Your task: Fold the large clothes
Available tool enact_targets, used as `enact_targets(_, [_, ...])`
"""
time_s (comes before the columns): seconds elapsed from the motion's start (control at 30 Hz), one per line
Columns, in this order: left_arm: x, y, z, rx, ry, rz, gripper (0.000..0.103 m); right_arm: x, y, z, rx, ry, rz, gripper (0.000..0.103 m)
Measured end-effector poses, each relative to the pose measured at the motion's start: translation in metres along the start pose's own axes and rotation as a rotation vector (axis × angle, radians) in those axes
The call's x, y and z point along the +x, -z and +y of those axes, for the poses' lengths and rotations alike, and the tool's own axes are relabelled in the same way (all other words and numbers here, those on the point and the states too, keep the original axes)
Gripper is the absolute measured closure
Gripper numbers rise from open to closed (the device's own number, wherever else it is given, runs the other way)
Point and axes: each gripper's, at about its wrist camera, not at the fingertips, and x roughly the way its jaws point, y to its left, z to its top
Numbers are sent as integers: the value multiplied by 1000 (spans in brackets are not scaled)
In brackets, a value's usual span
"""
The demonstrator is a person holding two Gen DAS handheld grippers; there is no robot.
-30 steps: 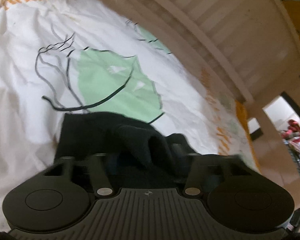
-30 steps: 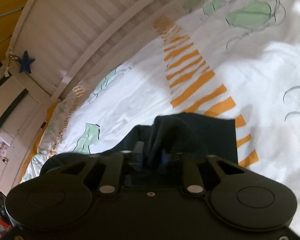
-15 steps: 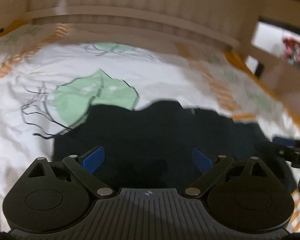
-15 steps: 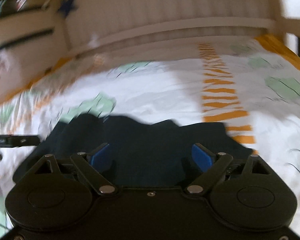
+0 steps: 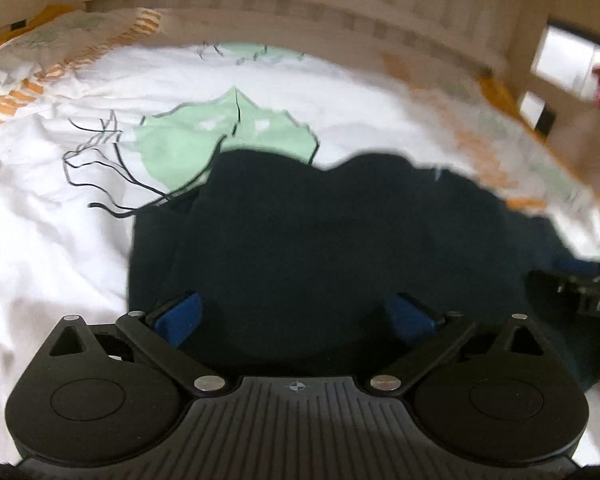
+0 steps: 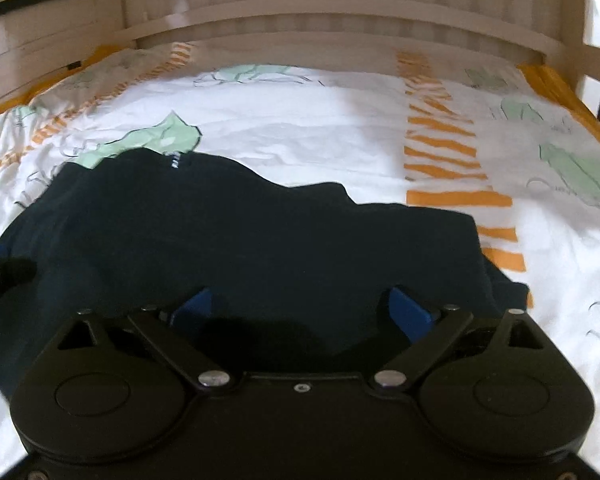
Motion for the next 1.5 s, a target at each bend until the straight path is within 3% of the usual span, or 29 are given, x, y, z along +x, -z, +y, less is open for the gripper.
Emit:
enact_targets(0.17, [-37, 12, 27, -94, 27, -40, 0, -36, 7, -37, 145, -57, -61, 0])
enact_targets(0.33, [-55, 23, 53, -185, 26, -9, 0, -55, 16, -82, 289, -77, -76, 1])
enact_targets(0.47, [-47, 27, 64, -241, 34, 40, 0, -59, 27, -109, 392, -101, -53, 1])
enact_targets(0.63, [-19, 30, 65, -294, 136, 118, 0, -45, 36, -124, 484, -185, 10, 1])
enact_targets(0.73, [-7, 24, 62, -279, 141, 115, 0, -36, 42, -127, 507, -225, 50, 1])
enact_targets(0.93, [13, 12, 70, -353, 213, 92, 0, -25, 45, -128, 503, -314, 46, 0])
enact_targets(1.3, [21, 9, 66, -292, 245, 101, 2, -3, 38, -130, 534, -401, 32, 0])
enact_targets(1.37, [17, 9, 66, -319, 236, 104, 9, -5, 39, -129, 523, -400, 32, 0])
enact_targets(1.43, [13, 8, 65, -330, 209, 100, 40, -6, 38, -127, 511, -382, 40, 7])
enact_targets(1.47, [10, 7, 64, -320, 191, 99, 49, -6, 37, -125, 497, -359, 52, 29])
enact_targets(1.5, [7, 7, 65, -316, 189, 93, 65, -5, 35, -123, 486, -334, 69, 49])
